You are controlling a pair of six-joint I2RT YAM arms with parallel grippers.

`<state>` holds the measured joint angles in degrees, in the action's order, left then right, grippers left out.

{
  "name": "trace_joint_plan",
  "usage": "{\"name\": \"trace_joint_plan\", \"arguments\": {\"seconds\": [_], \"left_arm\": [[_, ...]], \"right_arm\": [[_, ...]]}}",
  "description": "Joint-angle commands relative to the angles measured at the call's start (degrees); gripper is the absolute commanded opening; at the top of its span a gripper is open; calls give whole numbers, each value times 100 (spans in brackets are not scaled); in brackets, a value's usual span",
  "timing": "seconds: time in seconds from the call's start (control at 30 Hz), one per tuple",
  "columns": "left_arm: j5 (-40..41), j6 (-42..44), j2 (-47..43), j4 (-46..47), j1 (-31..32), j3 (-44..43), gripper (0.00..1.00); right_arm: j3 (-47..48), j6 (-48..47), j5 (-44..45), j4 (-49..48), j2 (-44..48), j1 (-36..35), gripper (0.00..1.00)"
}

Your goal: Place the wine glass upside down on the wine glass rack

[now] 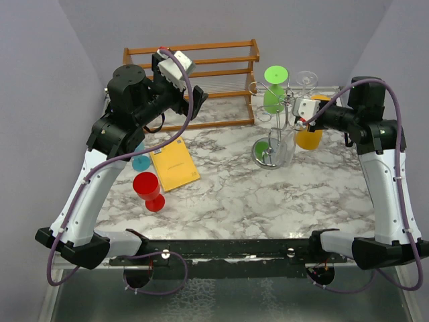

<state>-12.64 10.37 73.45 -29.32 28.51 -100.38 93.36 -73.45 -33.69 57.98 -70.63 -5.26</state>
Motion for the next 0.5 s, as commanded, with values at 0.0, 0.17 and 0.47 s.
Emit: {"name": "trace_joint_plan", "arguments": {"seconds": [0.0,0.17,0.47], "left_arm": [[-151,58,-2,-4,-12,16,93],[-150,62,20,5,-12,16,93],[-159,93,-23,-1,-12,45,93]], "right_arm": [[-74,-299,-421,-579,6,-19,1],[-160,-411,-527,-610,-3,-17,1],[-19,-375,-827,-292,97,-19,1]]}}
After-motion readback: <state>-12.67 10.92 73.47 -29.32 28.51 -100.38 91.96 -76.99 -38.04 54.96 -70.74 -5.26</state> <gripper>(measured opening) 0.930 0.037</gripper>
